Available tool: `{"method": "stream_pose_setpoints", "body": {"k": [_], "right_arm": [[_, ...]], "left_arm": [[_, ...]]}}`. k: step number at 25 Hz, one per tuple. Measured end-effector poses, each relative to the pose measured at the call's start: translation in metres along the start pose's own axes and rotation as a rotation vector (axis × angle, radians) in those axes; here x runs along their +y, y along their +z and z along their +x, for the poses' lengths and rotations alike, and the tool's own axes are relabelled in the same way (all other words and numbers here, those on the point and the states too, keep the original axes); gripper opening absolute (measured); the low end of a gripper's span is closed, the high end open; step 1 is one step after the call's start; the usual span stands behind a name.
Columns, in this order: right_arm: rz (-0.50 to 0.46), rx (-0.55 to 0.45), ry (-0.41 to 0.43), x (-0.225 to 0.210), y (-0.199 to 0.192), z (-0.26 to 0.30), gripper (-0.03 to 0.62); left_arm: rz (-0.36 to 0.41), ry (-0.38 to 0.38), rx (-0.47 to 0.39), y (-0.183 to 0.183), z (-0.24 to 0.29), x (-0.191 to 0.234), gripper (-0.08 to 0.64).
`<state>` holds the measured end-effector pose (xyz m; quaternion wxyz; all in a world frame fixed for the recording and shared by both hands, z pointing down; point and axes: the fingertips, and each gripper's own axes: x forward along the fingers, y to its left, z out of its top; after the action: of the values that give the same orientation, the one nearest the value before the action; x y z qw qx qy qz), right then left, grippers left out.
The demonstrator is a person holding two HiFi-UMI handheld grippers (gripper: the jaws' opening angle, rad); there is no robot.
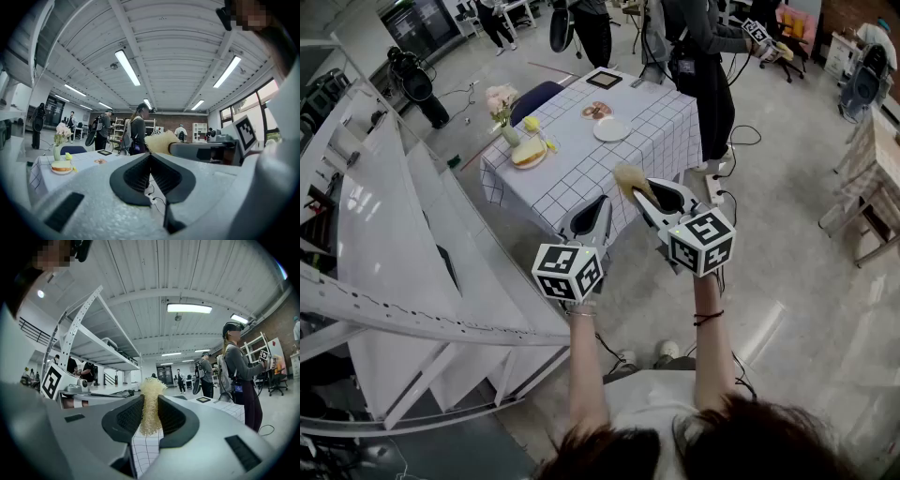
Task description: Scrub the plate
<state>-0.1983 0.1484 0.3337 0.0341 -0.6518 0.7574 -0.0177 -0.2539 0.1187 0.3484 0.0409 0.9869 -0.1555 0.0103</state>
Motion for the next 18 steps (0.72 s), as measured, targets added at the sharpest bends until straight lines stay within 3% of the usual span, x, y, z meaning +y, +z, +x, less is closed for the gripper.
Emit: {"method": "stream_pose_setpoints", "body": {"k": [18], "right_arm": [[0.02, 0.011, 0.024, -0.01, -0.004, -0.01, 0.087]], "left_arm": [[-0.032, 0.045, -0.012, -0.005, 0.002, -0.01, 0.011]]}}
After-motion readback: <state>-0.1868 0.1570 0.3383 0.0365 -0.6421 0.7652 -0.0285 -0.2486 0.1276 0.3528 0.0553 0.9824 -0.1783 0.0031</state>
